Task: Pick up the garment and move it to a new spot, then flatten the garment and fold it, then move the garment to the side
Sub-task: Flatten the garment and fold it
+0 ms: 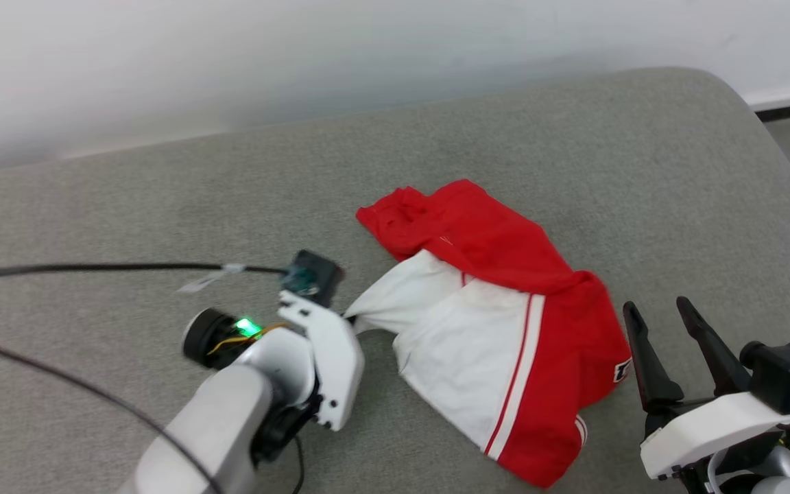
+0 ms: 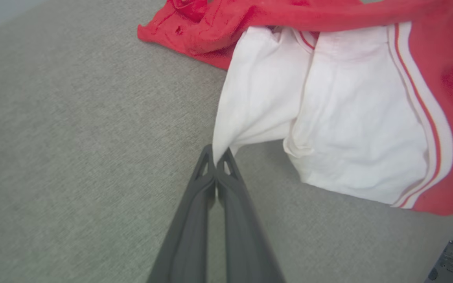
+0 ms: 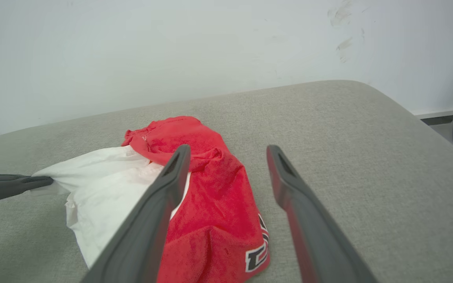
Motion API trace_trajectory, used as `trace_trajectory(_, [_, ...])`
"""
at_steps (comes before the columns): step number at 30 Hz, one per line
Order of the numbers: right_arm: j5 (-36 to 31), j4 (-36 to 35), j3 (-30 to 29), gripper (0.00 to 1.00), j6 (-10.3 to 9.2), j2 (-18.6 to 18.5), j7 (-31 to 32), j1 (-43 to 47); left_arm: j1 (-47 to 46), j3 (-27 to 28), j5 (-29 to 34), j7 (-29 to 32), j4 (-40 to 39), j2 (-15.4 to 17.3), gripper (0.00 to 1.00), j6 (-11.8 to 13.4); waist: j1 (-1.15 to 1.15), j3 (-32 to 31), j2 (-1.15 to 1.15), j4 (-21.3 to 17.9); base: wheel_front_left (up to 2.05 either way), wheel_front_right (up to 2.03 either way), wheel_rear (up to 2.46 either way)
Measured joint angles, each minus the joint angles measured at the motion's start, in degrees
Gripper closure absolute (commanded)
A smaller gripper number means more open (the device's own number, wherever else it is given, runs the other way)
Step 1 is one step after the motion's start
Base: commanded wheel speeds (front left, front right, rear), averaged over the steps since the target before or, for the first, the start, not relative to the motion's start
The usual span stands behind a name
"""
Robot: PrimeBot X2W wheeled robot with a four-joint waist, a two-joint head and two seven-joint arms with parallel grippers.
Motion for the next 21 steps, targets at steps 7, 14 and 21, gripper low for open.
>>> trace_trajectory(7, [-0.1,-0.9,-0.7,0.00,0.00,0.2,1.3,1.5,12.9,7.9,-3.8,-0.4,-9.6,7.7,1.00,7.5,0.00,-2.5,0.00,3.4,0.00,0.00,0.00])
trace_trajectory(14, [-0.2,-1.7,-1.0,0.00,0.00,0.2,2.3,2.6,28.9,14.2,-8.5,-0.5,-16.2,11.2,1.00,14.7,0.00,-3.9,0.00,6.3,0.00,0.00,0.00])
trace_trajectory(21, [-0.4,-2.8,-0.9,0.00,0.00,0.2,3.5,2.9,32.6,15.6,-10.0,-4.8,-18.5,9.5,0.00,15.4,0.00,-4.6,0.00,8.0,0.00,0.00,0.00])
